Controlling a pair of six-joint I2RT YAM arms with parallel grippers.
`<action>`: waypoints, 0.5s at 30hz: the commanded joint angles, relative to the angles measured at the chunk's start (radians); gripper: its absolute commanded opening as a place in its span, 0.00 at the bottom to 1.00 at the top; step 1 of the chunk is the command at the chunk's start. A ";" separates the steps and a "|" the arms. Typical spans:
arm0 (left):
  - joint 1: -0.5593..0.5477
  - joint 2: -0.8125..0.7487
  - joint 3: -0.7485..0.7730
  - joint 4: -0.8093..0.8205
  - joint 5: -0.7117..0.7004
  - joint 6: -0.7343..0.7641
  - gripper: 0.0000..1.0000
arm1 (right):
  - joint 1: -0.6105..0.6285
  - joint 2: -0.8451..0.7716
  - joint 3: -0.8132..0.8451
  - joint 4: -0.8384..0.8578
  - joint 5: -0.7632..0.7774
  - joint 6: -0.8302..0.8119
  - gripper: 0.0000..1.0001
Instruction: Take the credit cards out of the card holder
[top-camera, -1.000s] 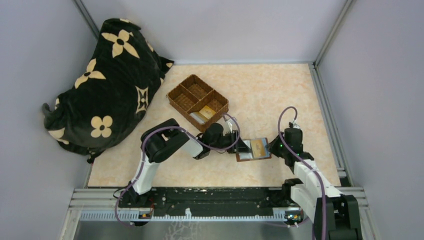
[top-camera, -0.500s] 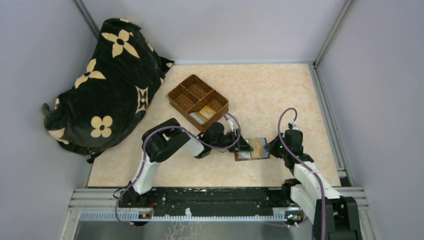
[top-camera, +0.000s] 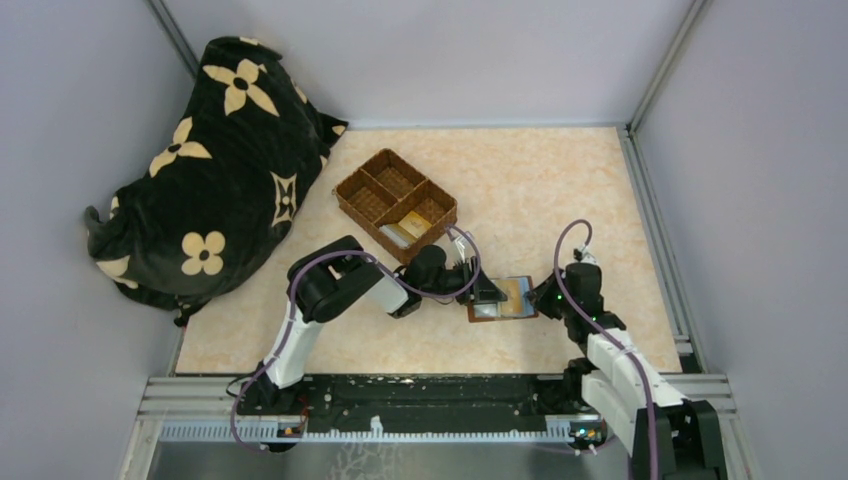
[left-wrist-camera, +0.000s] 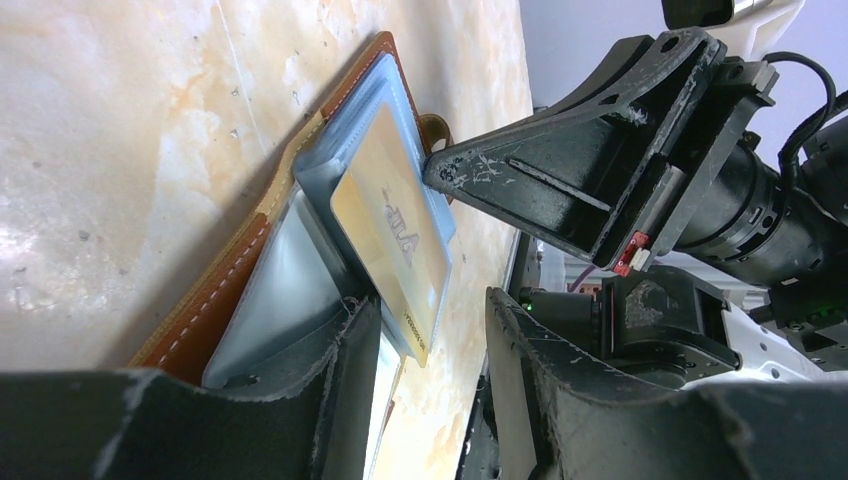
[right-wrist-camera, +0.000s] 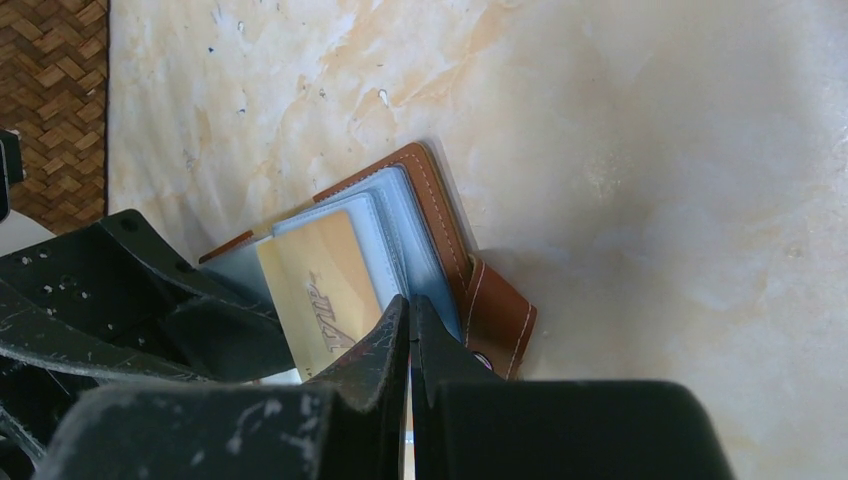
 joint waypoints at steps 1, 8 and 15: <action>0.005 0.014 -0.017 0.046 -0.004 -0.026 0.50 | 0.050 -0.015 -0.024 -0.090 -0.014 0.028 0.00; 0.005 0.003 -0.020 0.050 -0.007 -0.039 0.49 | 0.092 -0.023 -0.022 -0.093 0.002 0.050 0.00; 0.006 0.004 -0.032 0.061 -0.002 -0.052 0.18 | 0.103 -0.026 -0.022 -0.094 0.014 0.060 0.00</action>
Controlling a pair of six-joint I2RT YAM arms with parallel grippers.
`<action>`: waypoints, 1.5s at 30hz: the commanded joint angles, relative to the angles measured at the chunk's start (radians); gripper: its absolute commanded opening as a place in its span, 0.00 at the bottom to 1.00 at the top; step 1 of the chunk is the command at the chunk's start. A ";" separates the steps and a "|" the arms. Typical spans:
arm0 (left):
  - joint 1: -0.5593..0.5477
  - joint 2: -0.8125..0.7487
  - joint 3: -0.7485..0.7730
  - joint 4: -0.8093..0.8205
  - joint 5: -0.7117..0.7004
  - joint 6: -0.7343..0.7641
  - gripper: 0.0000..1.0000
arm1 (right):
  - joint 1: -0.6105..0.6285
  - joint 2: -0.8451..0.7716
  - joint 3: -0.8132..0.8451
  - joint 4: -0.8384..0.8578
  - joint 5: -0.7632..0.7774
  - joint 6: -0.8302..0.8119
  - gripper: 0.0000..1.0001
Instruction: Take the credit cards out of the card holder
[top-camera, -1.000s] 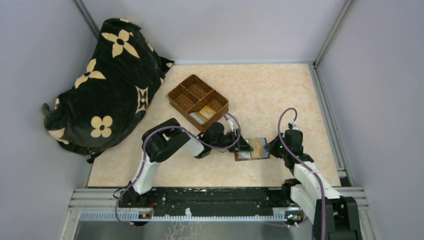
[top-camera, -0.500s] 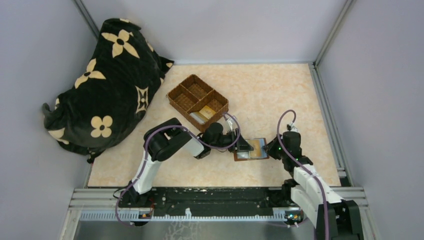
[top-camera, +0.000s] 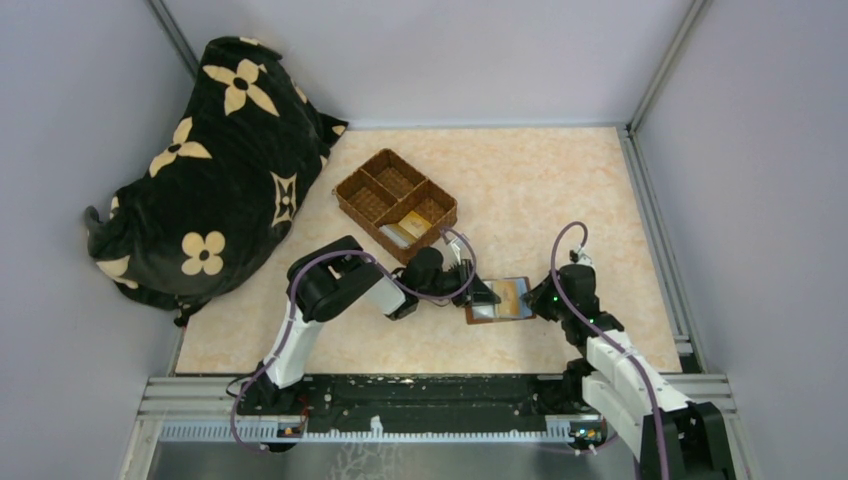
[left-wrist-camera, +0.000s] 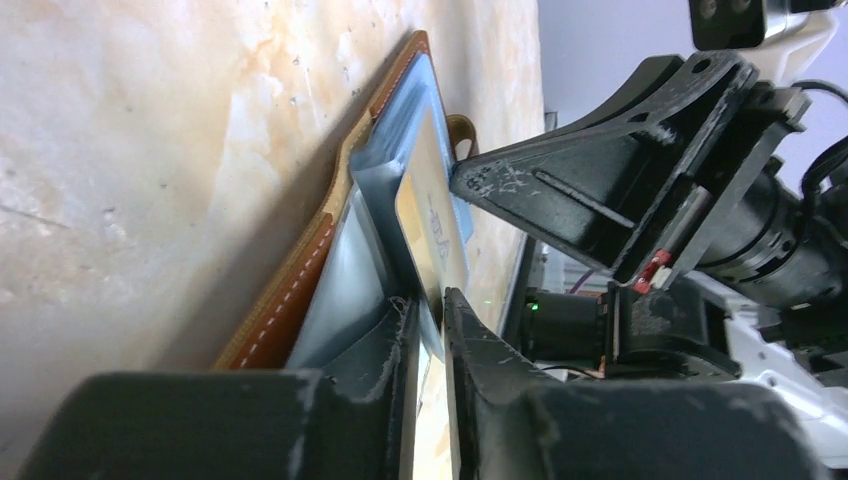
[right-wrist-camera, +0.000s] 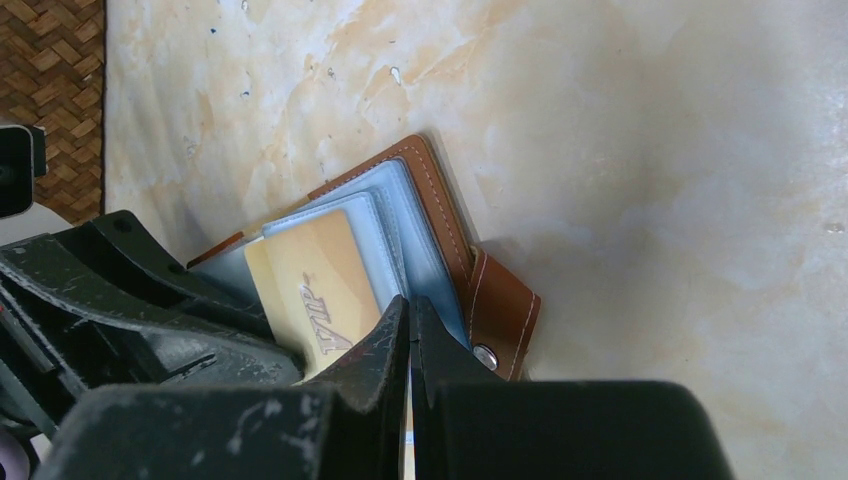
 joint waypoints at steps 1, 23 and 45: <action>-0.001 0.001 -0.008 0.050 -0.002 -0.006 0.14 | 0.024 0.002 -0.020 -0.067 -0.045 0.017 0.00; 0.038 -0.049 -0.148 0.124 0.004 -0.010 0.09 | 0.022 0.141 0.004 0.022 -0.018 0.016 0.00; 0.049 -0.291 -0.272 -0.125 -0.060 0.164 0.07 | 0.022 0.186 0.015 0.064 -0.016 0.007 0.00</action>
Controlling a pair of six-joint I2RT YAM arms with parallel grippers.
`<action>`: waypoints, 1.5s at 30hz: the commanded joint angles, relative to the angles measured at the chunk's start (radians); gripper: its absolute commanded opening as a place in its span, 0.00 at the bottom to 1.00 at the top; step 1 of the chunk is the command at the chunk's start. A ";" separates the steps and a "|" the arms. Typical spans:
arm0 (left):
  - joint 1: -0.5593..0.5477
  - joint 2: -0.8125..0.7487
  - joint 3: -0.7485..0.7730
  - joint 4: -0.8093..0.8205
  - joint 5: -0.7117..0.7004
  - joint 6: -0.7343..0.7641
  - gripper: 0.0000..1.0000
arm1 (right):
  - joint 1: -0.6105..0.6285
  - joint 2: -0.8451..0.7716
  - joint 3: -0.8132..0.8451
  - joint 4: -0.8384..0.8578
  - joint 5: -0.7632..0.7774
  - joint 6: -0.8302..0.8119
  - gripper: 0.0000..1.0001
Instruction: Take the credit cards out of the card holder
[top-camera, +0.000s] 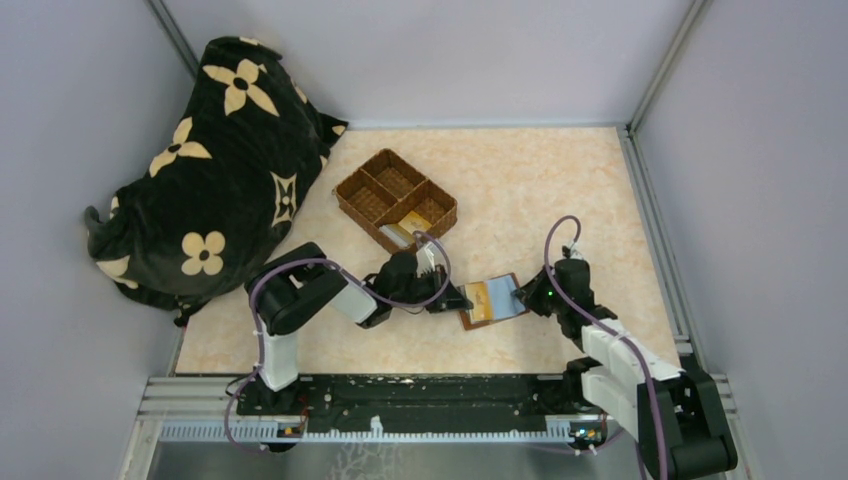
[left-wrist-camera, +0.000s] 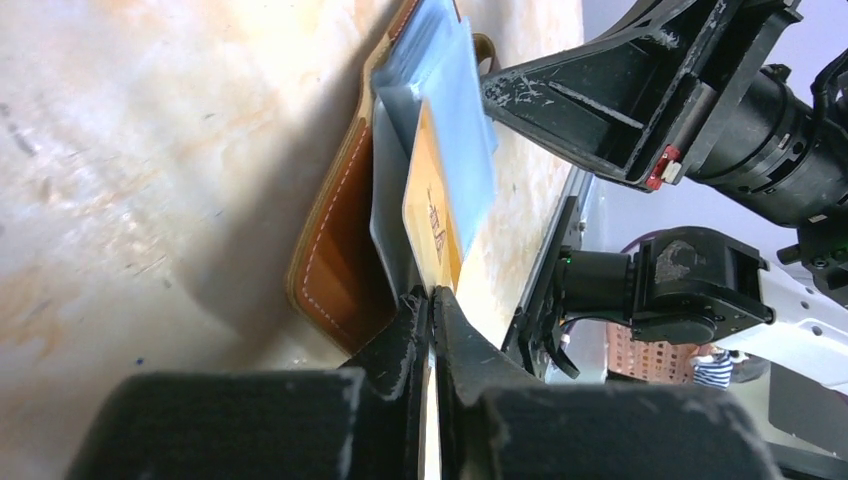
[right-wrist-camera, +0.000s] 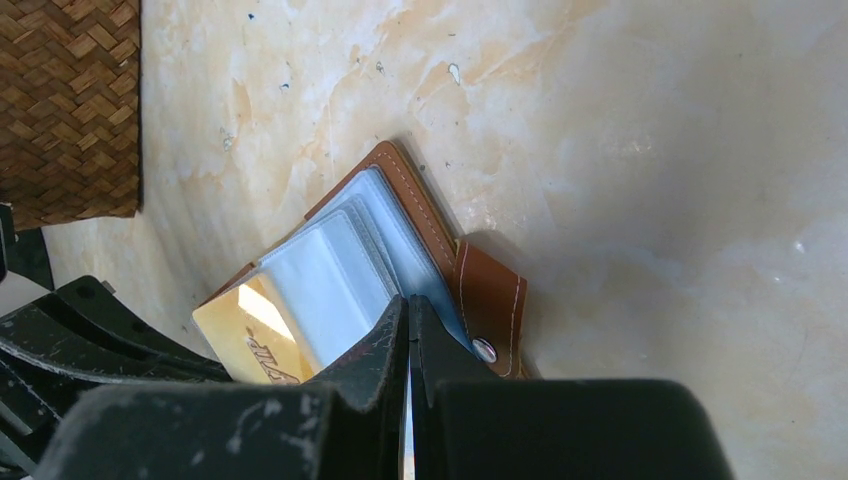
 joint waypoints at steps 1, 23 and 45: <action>0.007 -0.070 -0.030 -0.063 -0.018 0.067 0.07 | 0.008 0.035 0.002 -0.065 0.047 -0.035 0.00; 0.030 -0.387 -0.068 -0.100 0.129 0.101 0.00 | 0.008 -0.341 0.053 0.071 -0.344 -0.085 0.24; 0.031 -0.331 0.022 0.202 0.237 -0.018 0.00 | 0.036 -0.559 0.129 0.073 -0.565 -0.061 0.13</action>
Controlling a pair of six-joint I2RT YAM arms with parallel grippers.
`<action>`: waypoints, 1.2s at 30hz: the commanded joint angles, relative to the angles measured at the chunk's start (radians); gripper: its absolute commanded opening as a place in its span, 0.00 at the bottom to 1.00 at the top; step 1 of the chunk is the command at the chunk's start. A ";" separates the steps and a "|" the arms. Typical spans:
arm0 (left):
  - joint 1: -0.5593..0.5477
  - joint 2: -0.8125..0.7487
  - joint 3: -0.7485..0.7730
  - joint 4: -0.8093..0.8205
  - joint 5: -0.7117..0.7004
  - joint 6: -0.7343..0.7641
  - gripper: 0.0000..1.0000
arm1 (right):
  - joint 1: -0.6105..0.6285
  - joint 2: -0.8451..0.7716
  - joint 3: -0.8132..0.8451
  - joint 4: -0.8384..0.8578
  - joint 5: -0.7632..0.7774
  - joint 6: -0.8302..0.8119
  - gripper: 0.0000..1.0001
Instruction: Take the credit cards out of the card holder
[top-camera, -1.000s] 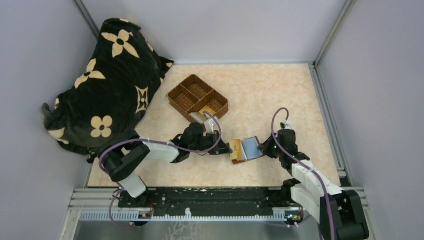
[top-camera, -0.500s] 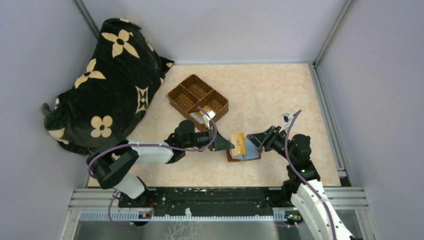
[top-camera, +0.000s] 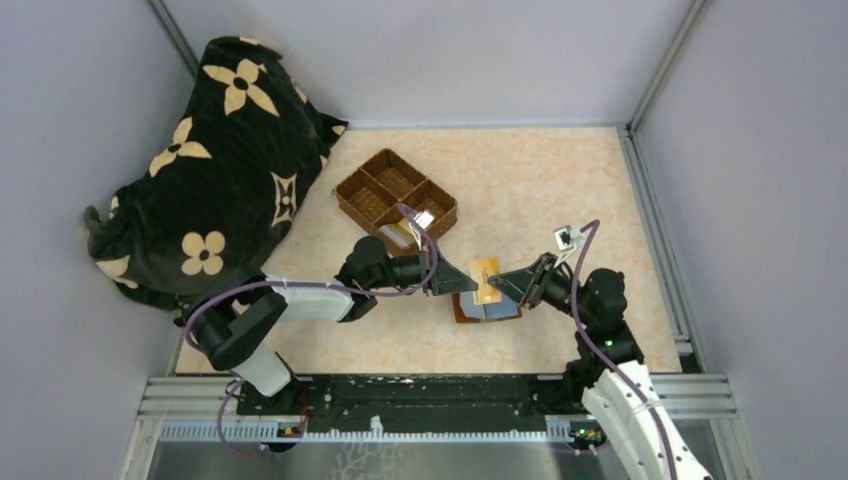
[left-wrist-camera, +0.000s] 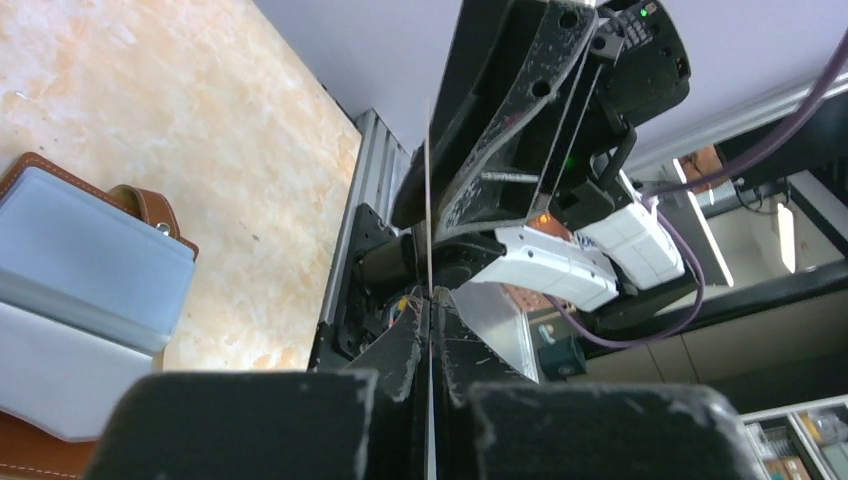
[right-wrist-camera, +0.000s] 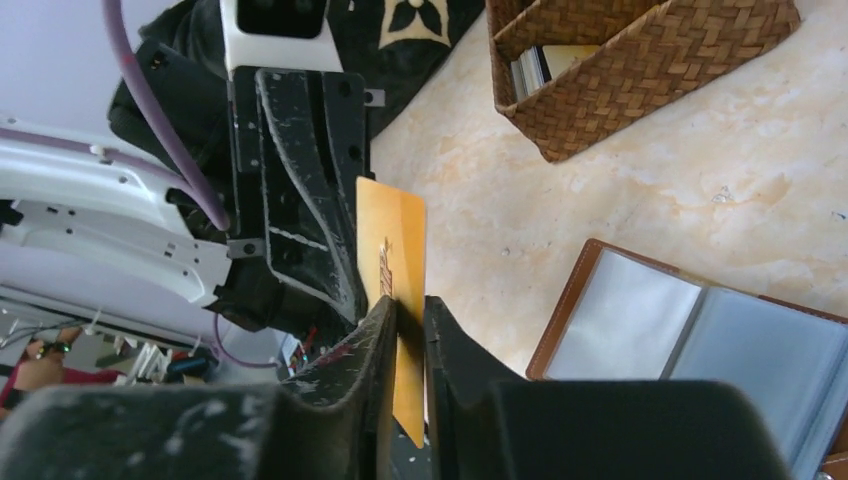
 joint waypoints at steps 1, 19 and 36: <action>0.005 0.039 0.058 0.080 0.035 -0.014 0.00 | 0.009 -0.042 0.059 0.012 -0.034 -0.009 0.07; 0.085 -0.224 0.258 -0.989 -0.729 0.580 0.67 | 0.009 0.152 0.262 -0.354 0.420 -0.173 0.00; 0.088 0.177 0.561 -1.094 -1.008 0.981 0.65 | 0.007 0.197 0.227 -0.346 0.414 -0.188 0.00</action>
